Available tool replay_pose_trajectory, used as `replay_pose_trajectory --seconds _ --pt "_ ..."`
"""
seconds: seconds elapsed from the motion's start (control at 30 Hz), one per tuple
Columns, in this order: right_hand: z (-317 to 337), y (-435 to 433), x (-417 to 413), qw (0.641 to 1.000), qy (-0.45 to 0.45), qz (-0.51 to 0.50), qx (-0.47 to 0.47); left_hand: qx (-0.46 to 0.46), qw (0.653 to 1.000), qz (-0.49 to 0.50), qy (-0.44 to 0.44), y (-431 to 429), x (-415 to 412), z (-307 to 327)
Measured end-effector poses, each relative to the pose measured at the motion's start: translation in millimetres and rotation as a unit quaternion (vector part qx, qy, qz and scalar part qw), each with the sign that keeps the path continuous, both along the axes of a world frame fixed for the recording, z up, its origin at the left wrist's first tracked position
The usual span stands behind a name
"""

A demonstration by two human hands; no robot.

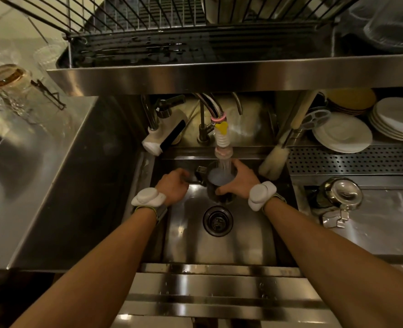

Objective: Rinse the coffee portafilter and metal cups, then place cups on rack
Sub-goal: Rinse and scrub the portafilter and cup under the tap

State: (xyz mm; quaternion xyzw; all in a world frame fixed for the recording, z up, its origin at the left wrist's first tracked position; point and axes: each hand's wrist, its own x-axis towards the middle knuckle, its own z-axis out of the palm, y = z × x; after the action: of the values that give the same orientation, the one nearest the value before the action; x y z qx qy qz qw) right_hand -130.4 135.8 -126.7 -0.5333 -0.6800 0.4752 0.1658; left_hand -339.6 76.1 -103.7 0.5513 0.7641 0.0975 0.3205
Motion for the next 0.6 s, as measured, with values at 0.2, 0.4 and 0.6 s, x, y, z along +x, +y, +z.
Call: replay_pose_trajectory --seconds 0.2,0.4,0.6 --pt "3 5 8 1.0 -0.019 -0.006 0.005 0.0 1.0 0.002 0.001 -1 -5 3" --pt "6 6 6 1.0 -0.004 0.023 -0.012 -0.008 1.0 0.003 -0.001 1 -5 7" --pt "7 8 3 1.0 -0.012 0.009 0.015 -0.009 1.0 -0.014 -0.012 3 4 5"
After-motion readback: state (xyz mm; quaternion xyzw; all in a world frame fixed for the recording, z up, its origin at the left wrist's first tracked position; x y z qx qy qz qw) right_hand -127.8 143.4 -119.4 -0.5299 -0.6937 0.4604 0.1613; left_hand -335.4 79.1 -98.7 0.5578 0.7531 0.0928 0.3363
